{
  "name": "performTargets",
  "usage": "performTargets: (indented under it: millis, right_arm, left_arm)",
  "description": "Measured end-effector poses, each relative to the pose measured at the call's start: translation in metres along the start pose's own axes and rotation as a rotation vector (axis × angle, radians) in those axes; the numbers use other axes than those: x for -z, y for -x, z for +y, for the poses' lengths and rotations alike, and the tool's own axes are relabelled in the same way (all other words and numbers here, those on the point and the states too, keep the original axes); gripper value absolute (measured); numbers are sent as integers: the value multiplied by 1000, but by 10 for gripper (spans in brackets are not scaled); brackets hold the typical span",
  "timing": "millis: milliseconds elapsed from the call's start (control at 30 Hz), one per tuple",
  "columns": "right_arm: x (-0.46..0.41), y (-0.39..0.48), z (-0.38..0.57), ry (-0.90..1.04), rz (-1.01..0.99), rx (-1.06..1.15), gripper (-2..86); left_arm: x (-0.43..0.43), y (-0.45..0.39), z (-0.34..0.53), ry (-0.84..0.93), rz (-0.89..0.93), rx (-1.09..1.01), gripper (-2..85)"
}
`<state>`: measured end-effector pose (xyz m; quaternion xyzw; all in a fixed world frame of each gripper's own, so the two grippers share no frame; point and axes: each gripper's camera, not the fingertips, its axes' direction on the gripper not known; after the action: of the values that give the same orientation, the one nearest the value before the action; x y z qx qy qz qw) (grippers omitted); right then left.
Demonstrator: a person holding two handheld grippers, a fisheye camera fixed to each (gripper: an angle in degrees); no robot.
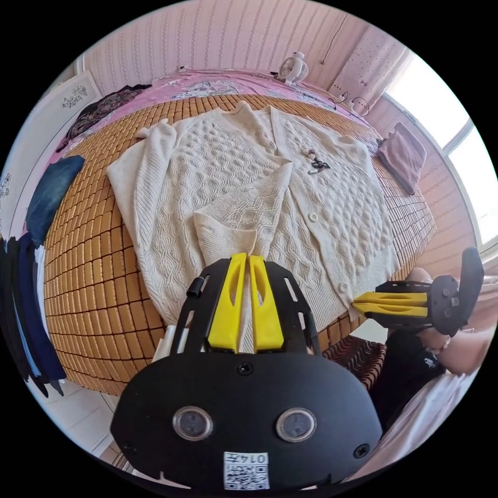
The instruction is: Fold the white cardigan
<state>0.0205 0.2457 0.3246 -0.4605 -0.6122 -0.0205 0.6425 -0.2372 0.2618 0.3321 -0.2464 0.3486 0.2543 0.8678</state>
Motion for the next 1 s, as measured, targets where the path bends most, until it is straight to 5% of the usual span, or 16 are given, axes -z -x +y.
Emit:
performTargets:
  millis: [100,333,767,1000]
  right_arm:
    - [10,-16,-4,-5,-6,-1,16]
    - [43,-74,-4,-32,-158,-131,59]
    - [63,-201,24,-269,-949,-504,102]
    - [76,-198,21,-191,-847,-531,19]
  left_arm:
    - [21,-22,11,-76,-48,-157,-9]
    - [26,-75,36,-122,145,-435,-10]
    - [8,-84,43,-83,179,-441,-10]
    - [-3,-103,40,-49,136,-489,-9]
